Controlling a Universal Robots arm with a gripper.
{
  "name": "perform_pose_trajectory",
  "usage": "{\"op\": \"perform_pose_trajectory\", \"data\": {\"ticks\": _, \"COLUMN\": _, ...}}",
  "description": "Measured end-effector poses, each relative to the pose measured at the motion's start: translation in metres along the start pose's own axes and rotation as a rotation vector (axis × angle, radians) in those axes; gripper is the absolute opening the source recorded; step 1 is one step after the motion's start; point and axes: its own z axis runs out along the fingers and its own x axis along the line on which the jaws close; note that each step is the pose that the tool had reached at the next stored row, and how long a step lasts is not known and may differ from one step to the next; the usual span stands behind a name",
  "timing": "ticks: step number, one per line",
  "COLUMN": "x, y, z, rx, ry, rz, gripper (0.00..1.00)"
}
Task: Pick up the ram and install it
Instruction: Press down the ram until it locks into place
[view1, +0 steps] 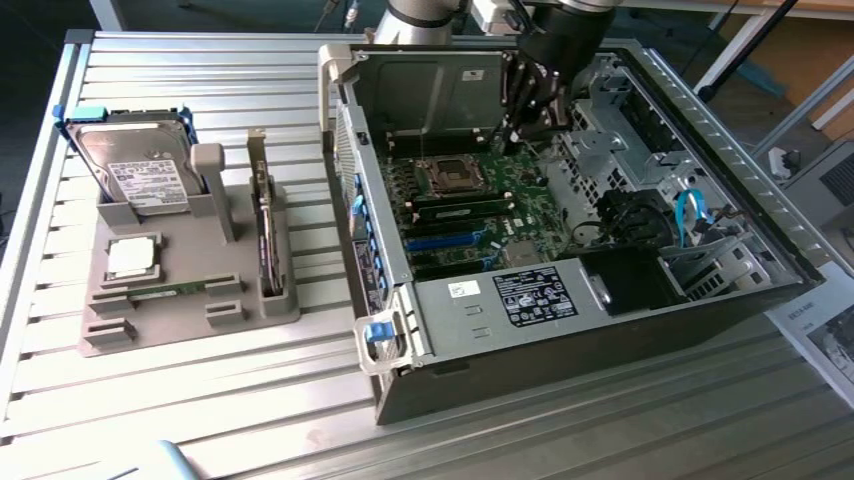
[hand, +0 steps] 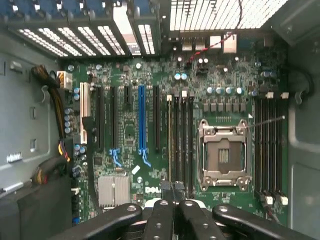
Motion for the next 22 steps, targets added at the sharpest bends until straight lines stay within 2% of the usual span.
{"op": "perform_pose_trajectory", "data": {"ticks": 7, "x": 0.000, "y": -0.0013, "z": 0.0000, "rx": 0.0003, "ry": -0.0001, "rz": 0.000, "gripper": 0.10}}
{"op": "perform_pose_trajectory", "data": {"ticks": 12, "x": 0.000, "y": -0.0005, "z": 0.0000, "rx": 0.0030, "ry": -0.0001, "rz": 0.000, "gripper": 0.10}}
{"op": "perform_pose_trajectory", "data": {"ticks": 19, "x": 0.001, "y": -0.0002, "z": -0.0139, "rx": 0.0031, "ry": 0.0082, "rz": 0.000, "gripper": 0.10}}
{"op": "perform_pose_trajectory", "data": {"ticks": 22, "x": 0.001, "y": -0.0002, "z": -0.0141, "rx": 0.0032, "ry": 0.0083, "rz": 0.000, "gripper": 0.10}}
